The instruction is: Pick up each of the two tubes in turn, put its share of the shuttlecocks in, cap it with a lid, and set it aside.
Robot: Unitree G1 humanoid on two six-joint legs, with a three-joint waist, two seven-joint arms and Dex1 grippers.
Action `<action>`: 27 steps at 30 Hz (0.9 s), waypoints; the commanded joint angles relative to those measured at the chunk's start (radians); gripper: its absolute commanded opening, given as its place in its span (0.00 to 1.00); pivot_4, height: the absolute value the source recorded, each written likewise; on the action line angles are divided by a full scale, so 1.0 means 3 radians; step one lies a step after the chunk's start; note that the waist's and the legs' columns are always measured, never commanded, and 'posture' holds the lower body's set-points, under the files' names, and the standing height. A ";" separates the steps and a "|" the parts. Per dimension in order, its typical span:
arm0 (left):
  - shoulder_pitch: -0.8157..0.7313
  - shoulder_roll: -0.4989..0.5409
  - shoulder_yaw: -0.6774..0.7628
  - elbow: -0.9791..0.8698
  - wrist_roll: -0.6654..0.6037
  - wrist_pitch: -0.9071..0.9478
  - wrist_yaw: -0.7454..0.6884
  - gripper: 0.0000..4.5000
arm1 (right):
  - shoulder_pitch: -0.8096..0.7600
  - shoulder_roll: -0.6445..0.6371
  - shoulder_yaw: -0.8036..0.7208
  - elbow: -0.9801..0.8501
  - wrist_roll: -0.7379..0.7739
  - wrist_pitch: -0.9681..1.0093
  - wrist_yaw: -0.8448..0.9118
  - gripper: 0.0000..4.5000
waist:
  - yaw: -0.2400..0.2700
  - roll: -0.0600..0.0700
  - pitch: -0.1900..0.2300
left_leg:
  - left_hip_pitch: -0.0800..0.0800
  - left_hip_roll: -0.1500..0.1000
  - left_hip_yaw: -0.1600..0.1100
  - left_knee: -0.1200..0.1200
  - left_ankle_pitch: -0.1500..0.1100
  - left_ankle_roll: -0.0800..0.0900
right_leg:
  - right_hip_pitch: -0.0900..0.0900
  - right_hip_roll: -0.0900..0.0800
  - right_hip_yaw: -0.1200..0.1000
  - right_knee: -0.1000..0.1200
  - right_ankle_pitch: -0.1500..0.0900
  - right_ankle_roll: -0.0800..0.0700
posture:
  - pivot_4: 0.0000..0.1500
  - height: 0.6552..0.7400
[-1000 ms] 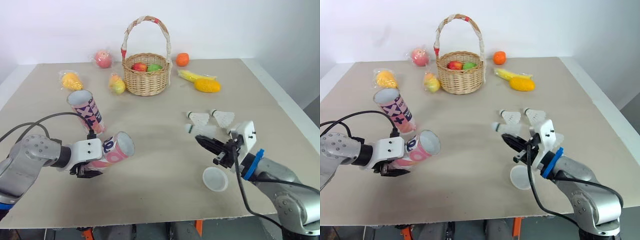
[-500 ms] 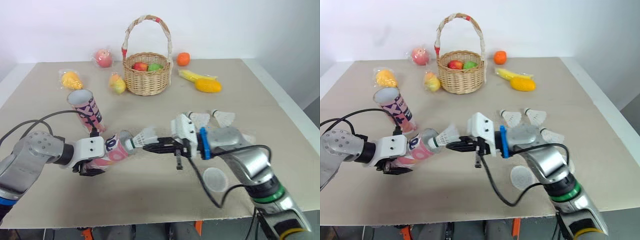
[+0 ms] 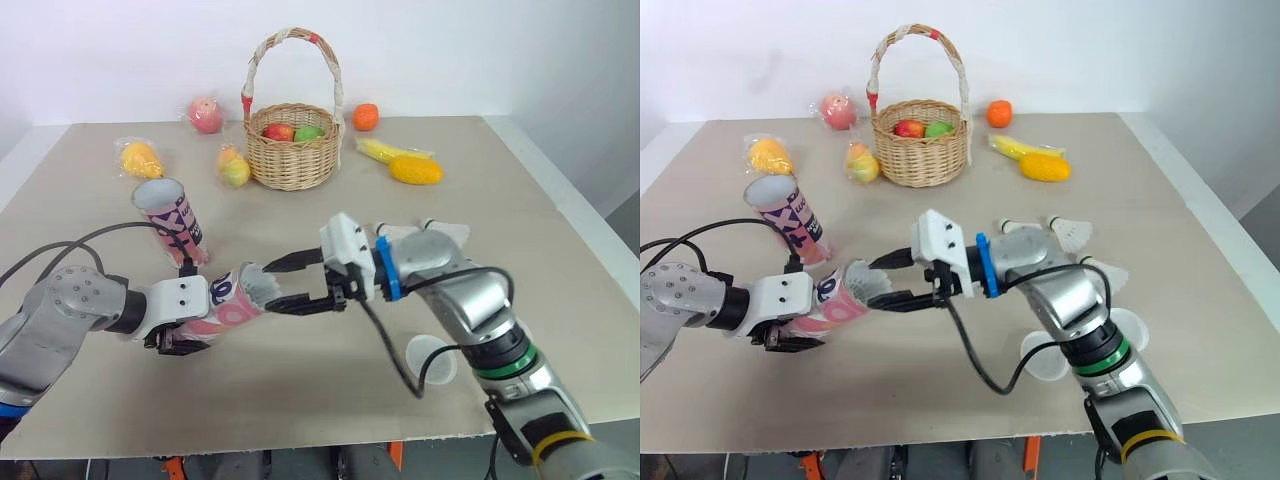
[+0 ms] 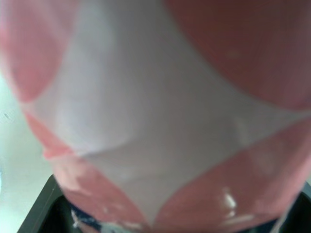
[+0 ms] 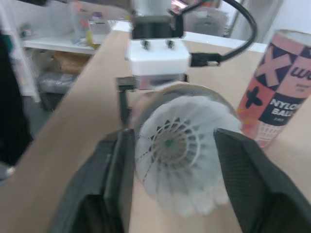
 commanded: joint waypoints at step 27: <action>0.0038 -0.0070 -0.0036 -0.0072 -0.0046 0.0045 0.0078 0.71 | -0.0542 0.0425 0.0173 0.0528 -0.0596 -0.0529 0.0538 0.02 | 0.0009 0.0000 0.0000 | -0.0004 0.0000 -0.0010 0.0004 0.0001 -0.0001 | -0.0001 -0.0001 -0.0007 0.0006 0.0010 -0.0024 | 1.00 1.00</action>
